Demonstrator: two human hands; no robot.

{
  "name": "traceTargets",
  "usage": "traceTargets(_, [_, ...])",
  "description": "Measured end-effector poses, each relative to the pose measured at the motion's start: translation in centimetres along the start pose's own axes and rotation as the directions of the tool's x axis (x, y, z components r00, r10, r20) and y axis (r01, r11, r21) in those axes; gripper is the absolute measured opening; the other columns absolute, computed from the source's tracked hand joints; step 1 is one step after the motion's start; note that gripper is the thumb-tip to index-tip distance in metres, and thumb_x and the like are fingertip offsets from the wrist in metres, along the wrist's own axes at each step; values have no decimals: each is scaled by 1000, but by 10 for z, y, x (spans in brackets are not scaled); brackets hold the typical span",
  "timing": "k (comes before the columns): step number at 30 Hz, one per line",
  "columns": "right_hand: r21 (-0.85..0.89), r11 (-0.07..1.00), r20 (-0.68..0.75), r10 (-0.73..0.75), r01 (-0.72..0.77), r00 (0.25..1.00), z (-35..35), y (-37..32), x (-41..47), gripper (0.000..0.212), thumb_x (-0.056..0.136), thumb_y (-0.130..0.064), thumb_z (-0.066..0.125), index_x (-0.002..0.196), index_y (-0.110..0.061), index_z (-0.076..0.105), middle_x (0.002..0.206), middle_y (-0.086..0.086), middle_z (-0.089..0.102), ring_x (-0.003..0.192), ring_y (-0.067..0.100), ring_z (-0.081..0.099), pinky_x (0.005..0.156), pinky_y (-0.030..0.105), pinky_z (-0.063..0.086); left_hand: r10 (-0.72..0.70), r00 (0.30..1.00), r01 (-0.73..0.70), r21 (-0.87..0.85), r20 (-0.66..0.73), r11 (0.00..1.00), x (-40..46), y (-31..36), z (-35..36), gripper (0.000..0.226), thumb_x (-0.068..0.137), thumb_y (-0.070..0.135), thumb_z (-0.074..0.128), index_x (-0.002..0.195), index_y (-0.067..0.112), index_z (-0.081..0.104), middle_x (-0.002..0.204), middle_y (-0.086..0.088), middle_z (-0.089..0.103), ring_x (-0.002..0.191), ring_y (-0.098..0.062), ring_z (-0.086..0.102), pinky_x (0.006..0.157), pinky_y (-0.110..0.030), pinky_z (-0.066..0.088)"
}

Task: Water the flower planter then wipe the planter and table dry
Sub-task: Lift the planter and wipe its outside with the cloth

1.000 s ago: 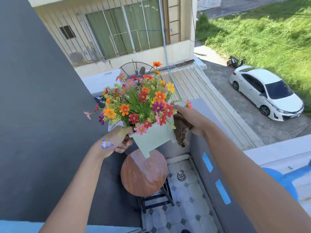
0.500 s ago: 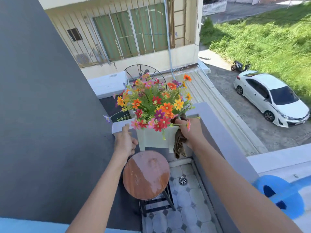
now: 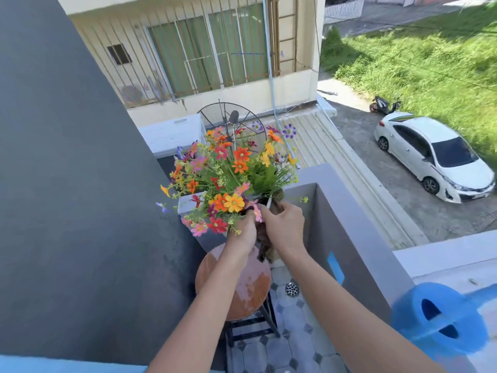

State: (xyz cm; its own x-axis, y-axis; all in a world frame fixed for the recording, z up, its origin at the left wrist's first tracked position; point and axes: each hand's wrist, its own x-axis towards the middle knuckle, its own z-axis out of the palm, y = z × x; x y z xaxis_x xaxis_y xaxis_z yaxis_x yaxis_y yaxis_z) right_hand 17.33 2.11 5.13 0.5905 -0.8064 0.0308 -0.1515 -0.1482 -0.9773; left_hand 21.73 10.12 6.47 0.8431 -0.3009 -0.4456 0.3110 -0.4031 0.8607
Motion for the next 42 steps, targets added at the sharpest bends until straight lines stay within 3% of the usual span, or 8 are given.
traceTargets(5, [90,982,311,-189,169,931,-4,1,-8,18,97,-16,56,82,-22,48,91,1,42,85,11,44,76,11,34,-40,998,44,-90,42,995,7,11,-22,28,90,30,43,73,13,58,62,-4,49,46,-17,41,36,-16,26])
traceTargets(10, [73,950,221,-312,304,924,-3,12,15,2,96,-17,50,97,-16,52,97,-3,39,91,18,45,85,39,45,-61,984,102,-249,166,963,-9,16,-24,27,94,21,42,69,12,50,55,-4,50,36,-7,25,38,-20,14])
traceTargets(14, [-41,940,124,-331,338,935,-14,12,49,42,97,-14,51,138,-6,51,112,7,43,104,11,42,99,18,35,-64,974,147,-388,219,910,-20,16,-28,19,92,15,47,73,11,48,55,-2,49,37,-7,27,38,-20,15])
traceTargets(20, [-97,955,53,-276,280,960,-21,32,55,23,98,-6,53,119,0,59,100,18,51,88,7,36,80,22,35,-47,972,160,-502,229,850,-29,20,-35,21,92,8,46,72,11,45,51,-2,48,36,-7,29,34,-18,17])
traceTargets(24, [-42,966,66,-253,256,965,-12,44,28,31,95,-3,55,126,0,56,113,10,54,98,12,49,86,1,34,-38,978,142,-525,204,839,-28,23,-37,21,92,7,45,71,11,44,54,-3,46,37,-7,29,32,-17,19])
traceTargets(27, [-24,957,149,-283,289,948,-8,46,7,32,91,-11,54,123,-4,56,116,4,57,108,12,52,94,19,39,-27,983,125,-553,182,824,-25,24,-38,22,94,8,44,73,12,42,57,-4,45,37,-8,29,31,-18,20])
traceTargets(35, [16,964,182,-264,265,947,-17,45,-35,25,88,1,61,112,-6,61,105,0,64,95,4,57,78,2,37,-36,985,122,-538,167,834,-22,26,-46,21,93,7,47,73,11,43,52,-3,46,35,-7,29,32,-16,19])
traceTargets(42, [207,951,134,-259,229,957,-12,18,-40,33,90,-2,60,119,-17,63,115,-4,67,108,7,62,89,18,48,5,989,57,-407,150,912,-23,23,-33,19,96,11,46,77,8,49,56,-3,46,36,-6,28,35,-19,17])
